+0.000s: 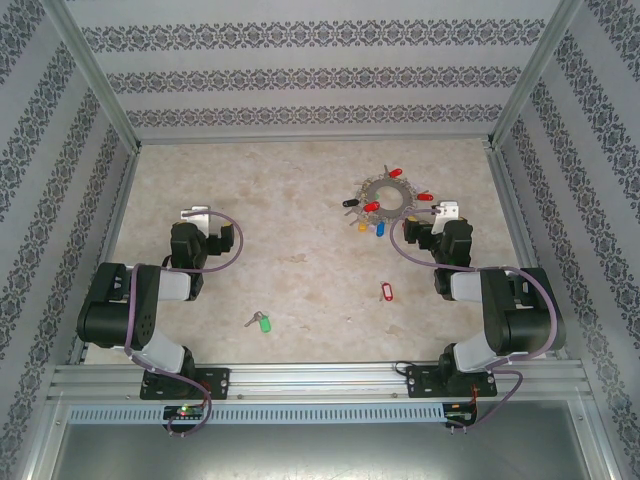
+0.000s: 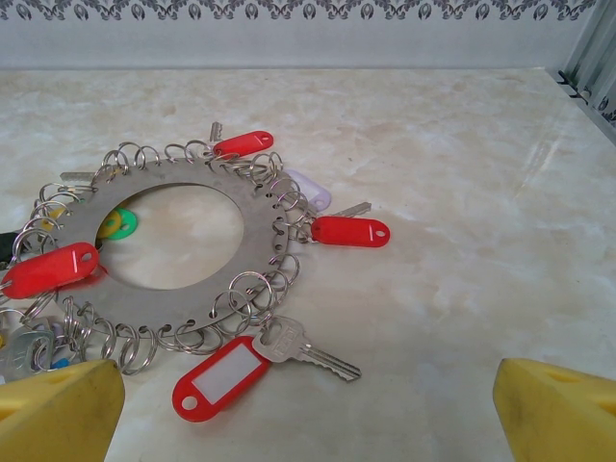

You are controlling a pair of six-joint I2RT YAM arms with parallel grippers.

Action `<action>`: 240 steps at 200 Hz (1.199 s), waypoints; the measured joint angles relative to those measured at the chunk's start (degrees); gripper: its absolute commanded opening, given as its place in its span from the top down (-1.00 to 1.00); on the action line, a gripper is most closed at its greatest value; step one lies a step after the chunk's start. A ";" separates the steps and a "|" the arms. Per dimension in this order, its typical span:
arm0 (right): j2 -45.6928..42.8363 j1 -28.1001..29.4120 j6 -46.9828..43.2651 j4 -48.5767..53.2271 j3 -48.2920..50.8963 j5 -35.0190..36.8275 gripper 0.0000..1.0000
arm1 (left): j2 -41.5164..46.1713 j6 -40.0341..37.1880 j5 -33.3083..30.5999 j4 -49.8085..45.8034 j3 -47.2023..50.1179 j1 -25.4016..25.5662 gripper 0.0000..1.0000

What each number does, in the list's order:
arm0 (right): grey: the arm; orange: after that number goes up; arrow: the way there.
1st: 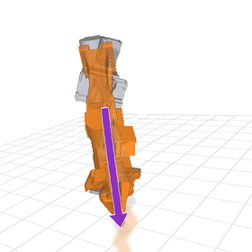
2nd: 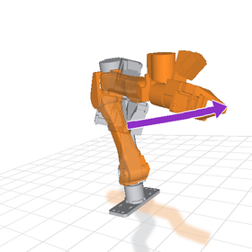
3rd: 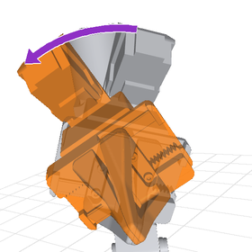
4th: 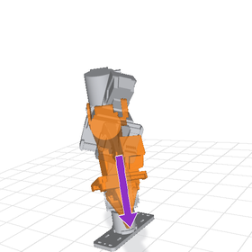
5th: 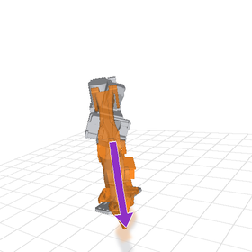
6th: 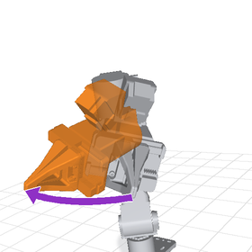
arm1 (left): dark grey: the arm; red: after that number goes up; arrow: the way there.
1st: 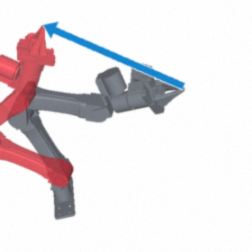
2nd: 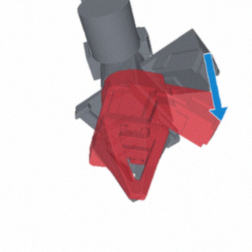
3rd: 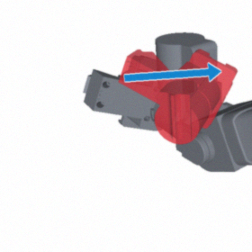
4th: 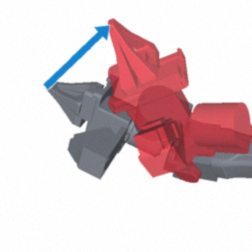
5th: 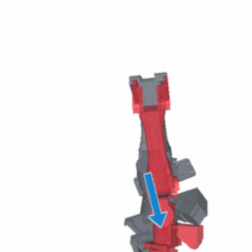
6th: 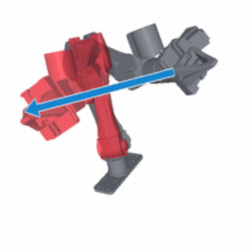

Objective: Put the keys on the keyring

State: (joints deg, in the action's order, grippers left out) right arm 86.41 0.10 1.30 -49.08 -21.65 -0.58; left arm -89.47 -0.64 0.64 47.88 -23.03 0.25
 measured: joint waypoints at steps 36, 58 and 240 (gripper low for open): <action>0.00 0.00 0.00 0.00 0.00 0.00 -0.96 | 0.00 0.00 0.00 0.00 0.00 0.00 -0.99; 0.00 0.00 0.00 0.15 -0.02 -0.07 -0.96 | 0.00 0.00 0.00 0.00 0.00 0.00 -0.99; 20.76 4.15 24.92 59.69 -52.39 -23.71 -0.41 | 17.90 28.65 7.89 -35.91 -14.84 -2.08 -0.99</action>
State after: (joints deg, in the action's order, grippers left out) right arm 107.18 4.25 26.22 10.61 -74.04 -24.29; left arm -71.57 28.01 8.54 11.97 -37.87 -1.83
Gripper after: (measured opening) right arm 0.720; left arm 0.995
